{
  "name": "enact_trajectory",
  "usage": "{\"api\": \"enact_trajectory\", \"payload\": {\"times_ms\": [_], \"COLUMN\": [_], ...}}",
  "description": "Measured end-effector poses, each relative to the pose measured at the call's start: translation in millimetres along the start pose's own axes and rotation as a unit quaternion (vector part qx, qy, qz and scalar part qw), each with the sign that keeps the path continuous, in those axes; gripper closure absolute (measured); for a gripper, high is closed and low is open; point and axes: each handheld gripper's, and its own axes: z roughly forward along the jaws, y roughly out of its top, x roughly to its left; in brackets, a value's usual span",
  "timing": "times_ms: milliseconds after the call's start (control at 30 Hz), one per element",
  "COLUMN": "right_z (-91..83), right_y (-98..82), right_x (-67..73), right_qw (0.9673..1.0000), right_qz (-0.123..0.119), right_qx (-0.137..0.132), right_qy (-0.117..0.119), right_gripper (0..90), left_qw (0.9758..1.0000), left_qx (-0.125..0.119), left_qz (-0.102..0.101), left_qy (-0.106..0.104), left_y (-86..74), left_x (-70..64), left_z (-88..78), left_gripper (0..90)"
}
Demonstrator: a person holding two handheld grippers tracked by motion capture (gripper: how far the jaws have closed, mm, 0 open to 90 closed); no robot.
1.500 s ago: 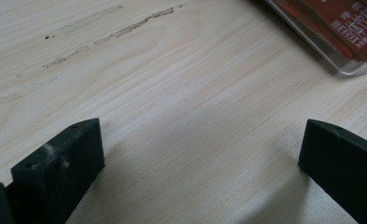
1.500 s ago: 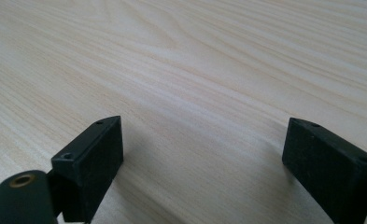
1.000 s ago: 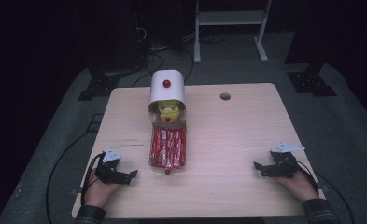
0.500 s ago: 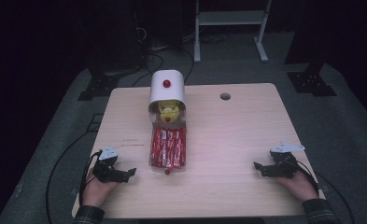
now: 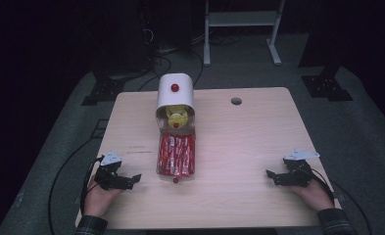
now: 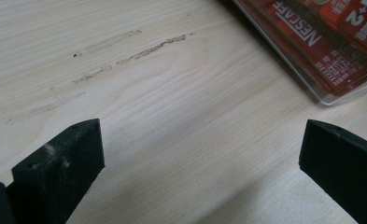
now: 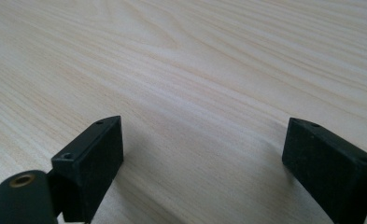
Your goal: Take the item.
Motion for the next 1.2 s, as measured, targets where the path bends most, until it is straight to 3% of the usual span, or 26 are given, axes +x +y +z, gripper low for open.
{"api": "enact_trajectory", "payload": {"times_ms": [300, 1200], "right_z": [0.0, 0.1], "right_y": [0.0, 0.1], "right_x": [0.0, -0.2], "right_qw": [1.0, 1.0], "right_qz": [0.0, -0.001], "right_qx": [0.0, 0.0], "right_qy": [0.0, 0.0], "right_gripper": [11.4, 11.4], "left_qw": [0.9999, 0.9993], "left_qx": [-0.009, -0.03], "left_qz": [-0.007, 0.01], "left_qy": [-0.009, -0.02], "left_y": [5.8, 36.3], "left_x": [-0.2, -13.3], "left_z": [-3.2, -11.5], "left_gripper": [0.0, 3.6]}}
